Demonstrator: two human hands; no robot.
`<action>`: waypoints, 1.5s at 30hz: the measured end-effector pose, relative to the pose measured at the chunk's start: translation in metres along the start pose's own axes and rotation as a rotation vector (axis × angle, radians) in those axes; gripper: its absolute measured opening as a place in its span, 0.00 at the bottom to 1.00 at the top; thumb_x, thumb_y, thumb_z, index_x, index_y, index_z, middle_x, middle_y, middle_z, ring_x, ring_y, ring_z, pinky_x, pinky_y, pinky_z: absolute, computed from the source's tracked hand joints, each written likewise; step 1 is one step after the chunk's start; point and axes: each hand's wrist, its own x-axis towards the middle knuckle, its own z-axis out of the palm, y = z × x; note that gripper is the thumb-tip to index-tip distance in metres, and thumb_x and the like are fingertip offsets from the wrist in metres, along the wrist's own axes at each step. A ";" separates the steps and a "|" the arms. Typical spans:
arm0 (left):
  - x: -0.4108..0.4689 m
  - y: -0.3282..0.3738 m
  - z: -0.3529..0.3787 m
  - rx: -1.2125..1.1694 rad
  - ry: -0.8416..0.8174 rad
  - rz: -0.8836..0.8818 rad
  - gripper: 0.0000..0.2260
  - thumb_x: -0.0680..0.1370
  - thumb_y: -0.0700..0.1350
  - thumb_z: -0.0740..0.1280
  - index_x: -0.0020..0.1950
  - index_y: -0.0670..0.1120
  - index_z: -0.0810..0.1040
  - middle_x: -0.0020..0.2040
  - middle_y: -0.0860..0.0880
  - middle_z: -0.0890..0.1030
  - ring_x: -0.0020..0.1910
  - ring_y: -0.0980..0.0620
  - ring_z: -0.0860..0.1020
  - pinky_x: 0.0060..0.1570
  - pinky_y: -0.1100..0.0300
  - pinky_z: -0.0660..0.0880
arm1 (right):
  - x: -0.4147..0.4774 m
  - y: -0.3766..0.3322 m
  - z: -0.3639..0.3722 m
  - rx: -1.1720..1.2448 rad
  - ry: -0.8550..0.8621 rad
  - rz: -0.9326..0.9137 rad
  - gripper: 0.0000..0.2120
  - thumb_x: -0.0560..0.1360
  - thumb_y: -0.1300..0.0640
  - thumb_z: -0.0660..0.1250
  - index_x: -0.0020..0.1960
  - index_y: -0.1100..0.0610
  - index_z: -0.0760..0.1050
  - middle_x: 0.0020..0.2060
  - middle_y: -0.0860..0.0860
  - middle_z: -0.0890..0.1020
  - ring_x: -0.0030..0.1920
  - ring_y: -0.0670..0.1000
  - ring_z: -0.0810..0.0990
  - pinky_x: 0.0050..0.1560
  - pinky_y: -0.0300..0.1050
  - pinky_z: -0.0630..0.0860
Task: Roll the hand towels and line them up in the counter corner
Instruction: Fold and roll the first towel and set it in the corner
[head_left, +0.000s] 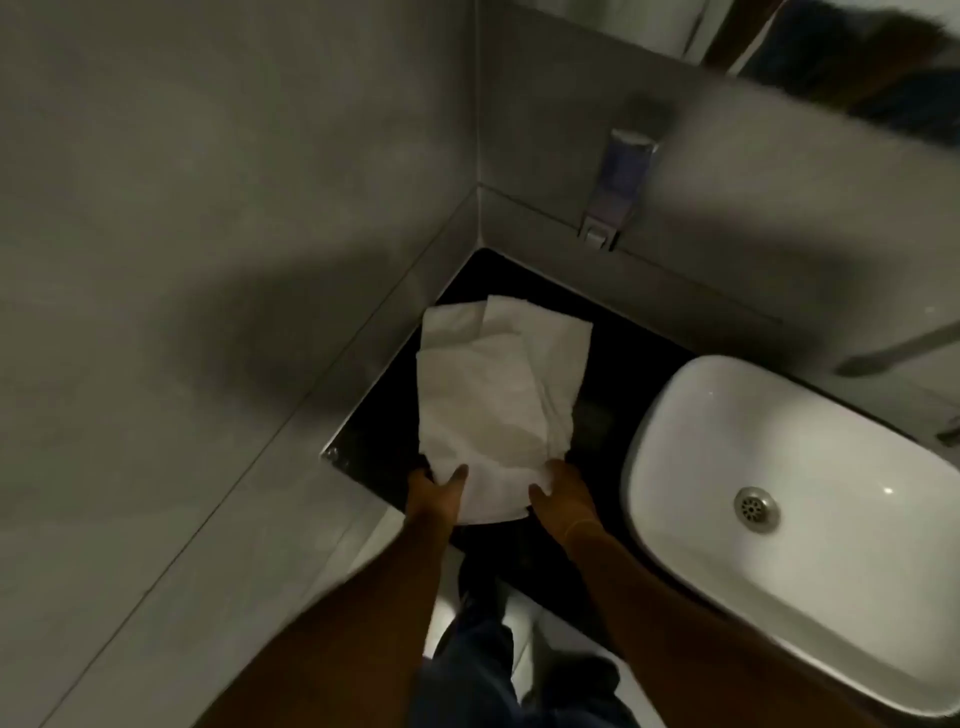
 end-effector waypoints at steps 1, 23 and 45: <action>0.005 0.000 0.001 -0.015 -0.001 -0.007 0.30 0.77 0.48 0.75 0.75 0.38 0.70 0.73 0.39 0.75 0.71 0.36 0.74 0.70 0.46 0.71 | 0.004 -0.001 0.005 0.037 0.046 0.016 0.28 0.83 0.52 0.63 0.80 0.56 0.60 0.78 0.55 0.64 0.75 0.58 0.67 0.77 0.53 0.65; -0.073 0.066 -0.057 -0.384 -0.524 -0.009 0.30 0.69 0.44 0.75 0.71 0.46 0.77 0.68 0.41 0.81 0.68 0.38 0.77 0.71 0.34 0.71 | -0.017 -0.040 -0.032 1.354 -0.305 0.202 0.27 0.74 0.57 0.75 0.71 0.61 0.75 0.61 0.59 0.84 0.61 0.59 0.83 0.60 0.54 0.80; -0.334 0.062 0.160 -0.013 -1.378 -0.244 0.22 0.74 0.41 0.77 0.67 0.40 0.81 0.64 0.40 0.83 0.62 0.44 0.83 0.57 0.50 0.82 | -0.325 0.121 -0.254 1.476 0.558 0.337 0.13 0.76 0.56 0.69 0.58 0.59 0.77 0.50 0.62 0.82 0.49 0.61 0.80 0.44 0.56 0.77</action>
